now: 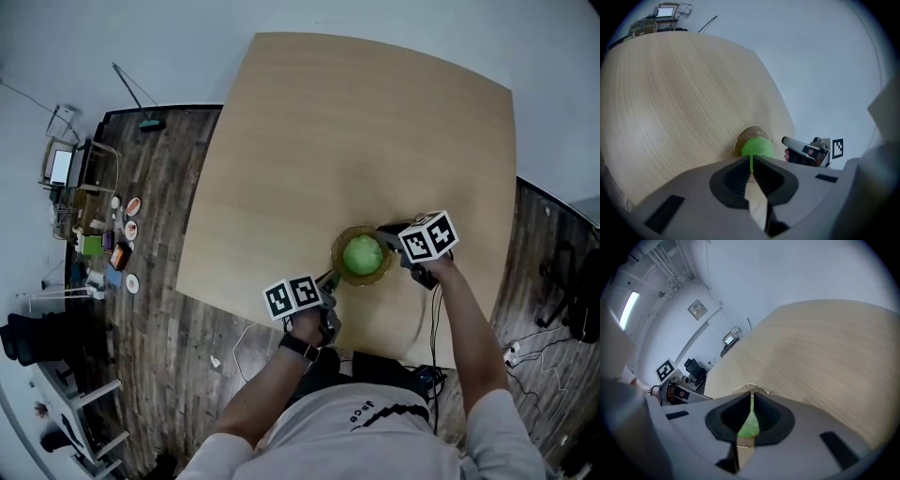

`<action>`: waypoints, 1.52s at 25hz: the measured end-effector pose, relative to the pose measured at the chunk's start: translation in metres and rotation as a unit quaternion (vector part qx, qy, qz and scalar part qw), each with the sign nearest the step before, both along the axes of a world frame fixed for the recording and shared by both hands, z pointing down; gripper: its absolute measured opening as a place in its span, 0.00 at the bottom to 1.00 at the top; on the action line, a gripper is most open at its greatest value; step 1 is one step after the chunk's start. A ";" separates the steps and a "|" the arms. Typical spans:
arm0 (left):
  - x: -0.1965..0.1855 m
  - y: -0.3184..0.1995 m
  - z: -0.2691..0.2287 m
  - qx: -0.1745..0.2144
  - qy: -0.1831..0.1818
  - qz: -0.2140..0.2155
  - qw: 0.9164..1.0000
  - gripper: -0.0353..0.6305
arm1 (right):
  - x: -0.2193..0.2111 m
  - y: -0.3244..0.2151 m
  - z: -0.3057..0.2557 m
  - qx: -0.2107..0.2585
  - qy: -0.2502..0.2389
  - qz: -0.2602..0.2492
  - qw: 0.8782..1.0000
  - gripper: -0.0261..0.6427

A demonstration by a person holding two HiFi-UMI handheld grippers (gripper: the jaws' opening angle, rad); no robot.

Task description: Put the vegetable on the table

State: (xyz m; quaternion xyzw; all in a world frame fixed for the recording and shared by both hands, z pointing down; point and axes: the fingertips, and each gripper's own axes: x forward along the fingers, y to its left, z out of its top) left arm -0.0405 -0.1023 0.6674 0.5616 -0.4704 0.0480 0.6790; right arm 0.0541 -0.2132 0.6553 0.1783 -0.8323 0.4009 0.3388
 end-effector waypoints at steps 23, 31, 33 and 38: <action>0.007 0.061 -0.182 0.250 -0.020 0.122 0.960 0.07 | -0.031 0.119 -0.151 0.155 -0.071 0.164 0.972 0.06; -0.006 0.099 -0.238 0.355 -0.064 0.138 0.922 0.07 | -0.043 0.172 -0.220 0.250 -0.090 0.201 0.943 0.06; -0.010 0.108 -0.249 0.372 -0.068 0.141 0.915 0.07 | -0.042 0.182 -0.232 0.267 -0.093 0.210 0.936 0.06; -0.008 0.123 -0.271 0.417 -0.077 0.148 0.893 0.07 | -0.036 0.205 -0.250 0.290 -0.106 0.233 0.922 0.06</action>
